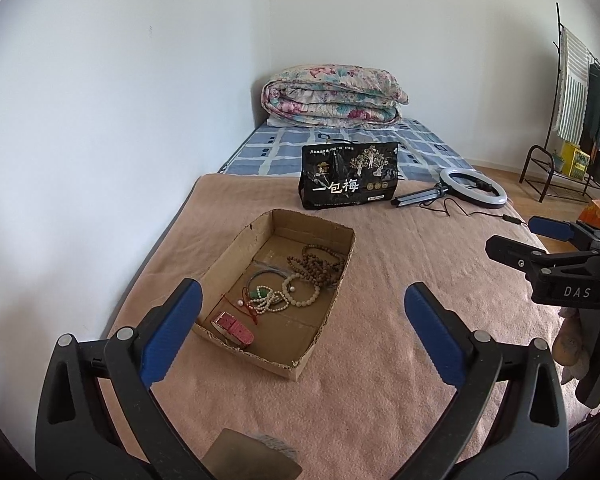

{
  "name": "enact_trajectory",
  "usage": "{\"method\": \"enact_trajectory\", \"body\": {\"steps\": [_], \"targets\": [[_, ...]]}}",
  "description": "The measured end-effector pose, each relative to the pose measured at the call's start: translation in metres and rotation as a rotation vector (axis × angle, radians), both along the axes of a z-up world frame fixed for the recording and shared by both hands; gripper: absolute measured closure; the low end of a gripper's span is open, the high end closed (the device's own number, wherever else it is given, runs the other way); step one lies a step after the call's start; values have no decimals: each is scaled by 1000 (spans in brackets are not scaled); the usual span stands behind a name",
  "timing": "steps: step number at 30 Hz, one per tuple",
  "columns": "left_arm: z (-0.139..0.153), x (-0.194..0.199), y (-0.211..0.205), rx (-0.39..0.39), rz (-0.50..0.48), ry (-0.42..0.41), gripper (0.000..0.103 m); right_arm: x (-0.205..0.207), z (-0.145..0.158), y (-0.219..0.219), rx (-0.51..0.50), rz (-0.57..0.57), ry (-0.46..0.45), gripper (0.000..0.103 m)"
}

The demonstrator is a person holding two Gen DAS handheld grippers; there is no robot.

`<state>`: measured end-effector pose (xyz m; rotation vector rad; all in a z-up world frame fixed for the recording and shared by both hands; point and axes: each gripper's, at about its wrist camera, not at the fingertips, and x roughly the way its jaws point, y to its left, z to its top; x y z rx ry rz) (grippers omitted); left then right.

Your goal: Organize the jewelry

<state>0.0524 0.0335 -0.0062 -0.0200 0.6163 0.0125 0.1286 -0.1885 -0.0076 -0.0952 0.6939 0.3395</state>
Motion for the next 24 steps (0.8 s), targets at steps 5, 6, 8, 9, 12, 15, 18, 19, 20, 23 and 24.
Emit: {"method": "enact_trajectory", "body": {"steps": [5,6,8,9,12,15,18,19,20,23,24], "targets": [[-3,4,0,14,13,23,0,1,-2,-4,-2,-6,3,0],[-4,4,0,18,14,25,0,0,-2,-5,-1,-8,4,0],[-4,4,0,22,13,29,0,0,-3,-5,0,-10,8,0],[-5,4,0,22,11,32,0,0,-3,-6,0,-11,9,0],[-6,5,0,22,10,40,0,1,-4,-6,1,-12,13,0],[-6,5,0,25,10,43,0,0,-4,-6,3,-15,14,0],[-6,6,0,24,10,42,0,0,-4,-6,2,-14,16,0],[-6,6,0,25,10,42,0,0,-4,-6,2,-15,17,0],[-6,5,1,25,12,42,0,0,-5,-7,3,-16,18,0],[-6,6,2,22,16,41,0,-1,-5,-7,3,-16,21,0],[-6,6,2,22,16,41,0,-1,-6,-7,4,-16,21,0]]}}
